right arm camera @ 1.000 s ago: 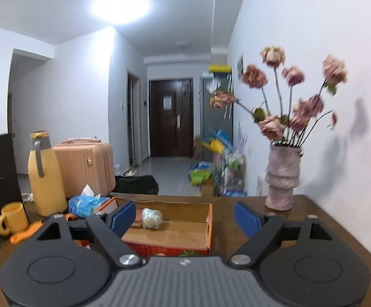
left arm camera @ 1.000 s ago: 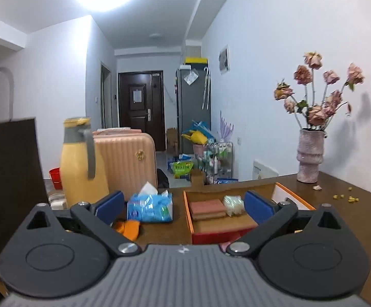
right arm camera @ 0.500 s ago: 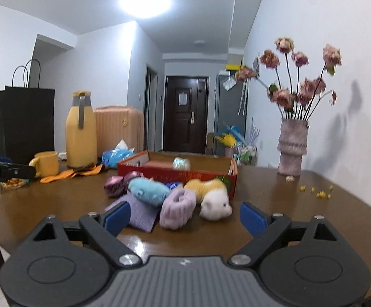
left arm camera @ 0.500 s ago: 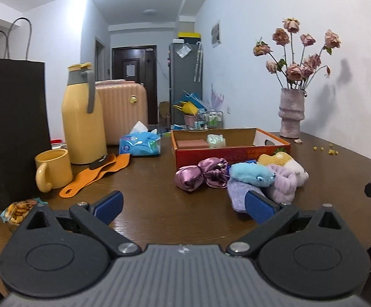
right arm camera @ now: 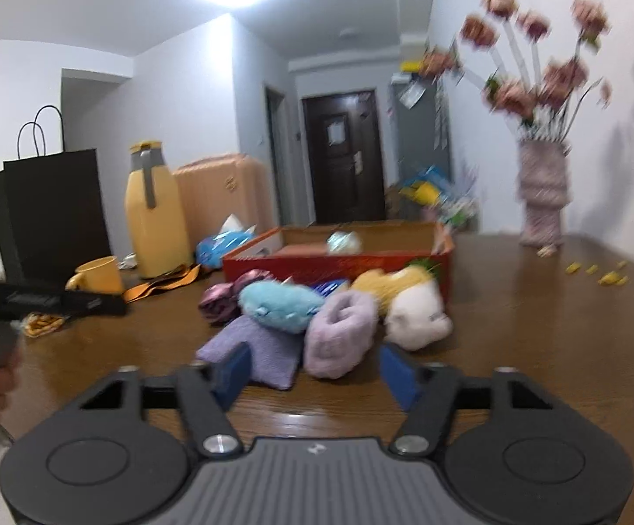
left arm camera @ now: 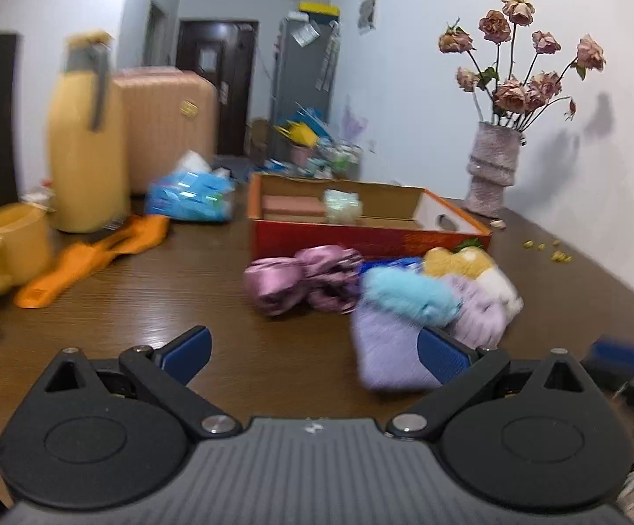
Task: Organize soft objects
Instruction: 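Return the left tool to the pile and reach for the light-blue plush, then grasp the light-blue plush with the left tool and lift it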
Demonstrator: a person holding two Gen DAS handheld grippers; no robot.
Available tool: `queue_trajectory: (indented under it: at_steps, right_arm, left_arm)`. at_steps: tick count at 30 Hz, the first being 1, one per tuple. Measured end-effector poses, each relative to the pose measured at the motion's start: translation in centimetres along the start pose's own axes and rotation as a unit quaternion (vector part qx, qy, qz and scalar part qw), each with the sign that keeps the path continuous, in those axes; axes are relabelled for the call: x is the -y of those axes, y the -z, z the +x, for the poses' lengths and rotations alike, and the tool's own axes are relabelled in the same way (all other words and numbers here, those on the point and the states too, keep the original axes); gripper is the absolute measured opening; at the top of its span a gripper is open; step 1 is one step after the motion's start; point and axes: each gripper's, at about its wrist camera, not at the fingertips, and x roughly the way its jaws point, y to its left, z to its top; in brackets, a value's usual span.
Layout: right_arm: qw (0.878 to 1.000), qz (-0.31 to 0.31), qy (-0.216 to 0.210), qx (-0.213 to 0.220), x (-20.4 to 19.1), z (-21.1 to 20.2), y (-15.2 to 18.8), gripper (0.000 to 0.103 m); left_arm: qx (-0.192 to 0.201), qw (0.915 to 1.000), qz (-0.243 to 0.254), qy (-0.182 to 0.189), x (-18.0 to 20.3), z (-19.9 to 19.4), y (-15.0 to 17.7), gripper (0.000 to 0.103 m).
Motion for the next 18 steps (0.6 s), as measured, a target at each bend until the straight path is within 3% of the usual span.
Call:
queue_trajectory:
  at_steps: [4, 8, 9, 10, 11, 12, 18]
  right_arm:
    - [1.0, 0.007, 0.002, -0.011, 0.5, 3.0, -0.7, 0.05]
    - [1.0, 0.014, 0.0, -0.015, 1.3, 5.0, -1.3, 0.05]
    - [1.0, 0.017, 0.001, -0.017, 1.6, 5.5, -1.3, 0.05]
    - [1.0, 0.02, 0.001, -0.018, 1.8, 5.7, -1.3, 0.05]
    - [1.0, 0.023, 0.0, -0.019, 2.0, 6.0, -1.3, 0.05]
    - [0.999, 0.026, 0.0, -0.02, 2.2, 6.2, -1.2, 0.05]
    - [0.999, 0.037, 0.0, -0.029, 2.5, 6.9, -0.8, 0.05]
  left_arm:
    - [-0.022, 0.999, -0.02, 0.034, 1.5, 5.7, -2.2, 0.092]
    - [-0.065, 0.9949, -0.052, 0.057, 1.9, 10.7, -3.3, 0.089]
    - [-0.079, 0.9925, -0.065, 0.066, 1.9, 11.7, -3.4, 0.085]
    - [-0.087, 0.9906, -0.074, 0.077, 1.8, 12.3, -3.4, 0.068]
    - [-0.091, 0.9893, -0.076, 0.085, 1.9, 12.7, -3.4, 0.058]
    - [-0.091, 0.9882, -0.077, 0.096, 1.9, 12.8, -3.4, 0.048]
    - [-0.024, 0.9952, -0.002, 0.095, 3.7, 9.7, -3.1, 0.027]
